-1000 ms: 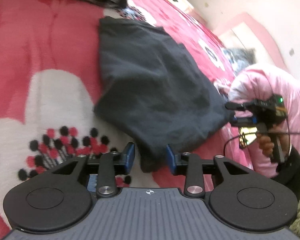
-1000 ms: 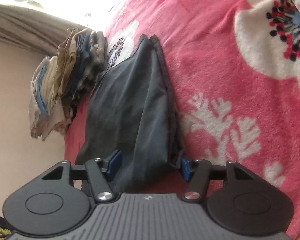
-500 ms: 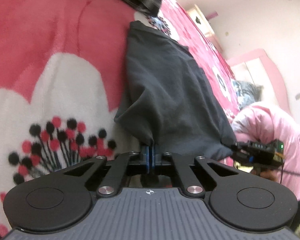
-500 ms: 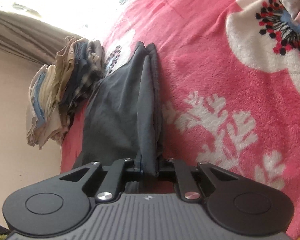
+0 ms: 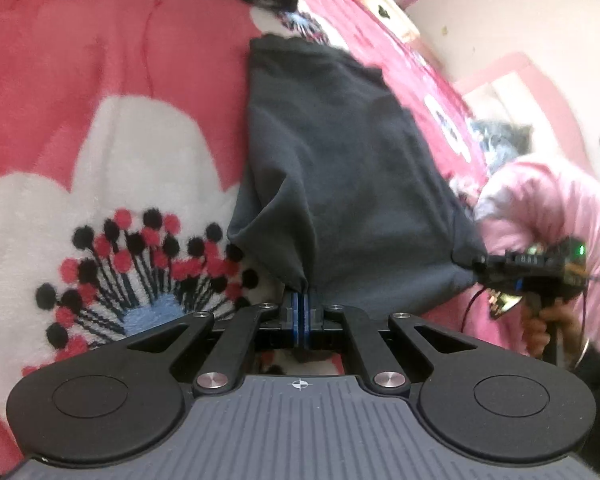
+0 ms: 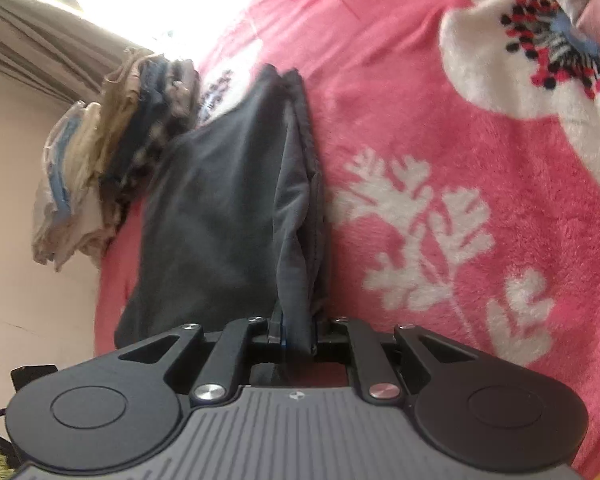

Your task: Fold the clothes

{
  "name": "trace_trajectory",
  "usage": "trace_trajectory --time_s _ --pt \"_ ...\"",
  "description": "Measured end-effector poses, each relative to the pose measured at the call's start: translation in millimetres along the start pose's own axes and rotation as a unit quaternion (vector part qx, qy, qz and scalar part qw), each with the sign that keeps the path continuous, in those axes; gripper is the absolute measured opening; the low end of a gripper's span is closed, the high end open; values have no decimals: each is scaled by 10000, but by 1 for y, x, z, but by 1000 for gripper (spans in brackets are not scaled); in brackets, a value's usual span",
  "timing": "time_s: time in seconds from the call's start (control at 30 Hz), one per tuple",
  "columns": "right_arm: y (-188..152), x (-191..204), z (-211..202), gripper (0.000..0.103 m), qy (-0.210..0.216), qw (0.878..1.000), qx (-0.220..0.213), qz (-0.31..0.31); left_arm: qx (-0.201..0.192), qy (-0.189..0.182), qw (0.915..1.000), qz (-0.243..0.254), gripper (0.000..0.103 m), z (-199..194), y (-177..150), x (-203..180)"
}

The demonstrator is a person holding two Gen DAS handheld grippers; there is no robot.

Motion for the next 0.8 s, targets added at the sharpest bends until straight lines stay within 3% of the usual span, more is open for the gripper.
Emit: trace_trajectory --time_s 0.2,0.37,0.43,0.5,0.53,0.63,0.8 --pt "-4 0 -7 12 43 10000 3 -48 4 -41 9997 226 1 -9 -2 -6" --pt "-6 -3 4 14 -185 9994 121 -266 74 129 9995 278 1 -1 -5 2" --pt "-4 2 -3 25 -287 9984 163 -455 89 132 9995 268 4 2 -4 5" --pt "0 8 -19 46 -606 9947 136 -824 76 147 9994 318 10 -5 -3 4" --pt "4 10 -29 47 -818 9913 83 -1025 71 189 9993 308 18 -11 -2 5" --pt "21 28 -55 47 -1093 9820 -168 -1529 20 340 9989 315 28 -29 -2 8" --pt "47 90 -54 48 -592 9748 -381 -2116 -279 445 9981 323 31 -52 7 7"
Point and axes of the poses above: each gripper's, at about its wrist camera, not at the fingertips, and z roughly the way its jaws point, x to its left, y to its top, the point moved 7 cm from there along z, roughly the way its jaws point, and after that the axes turned 5 degrees about -x, right-handed, at the moved point
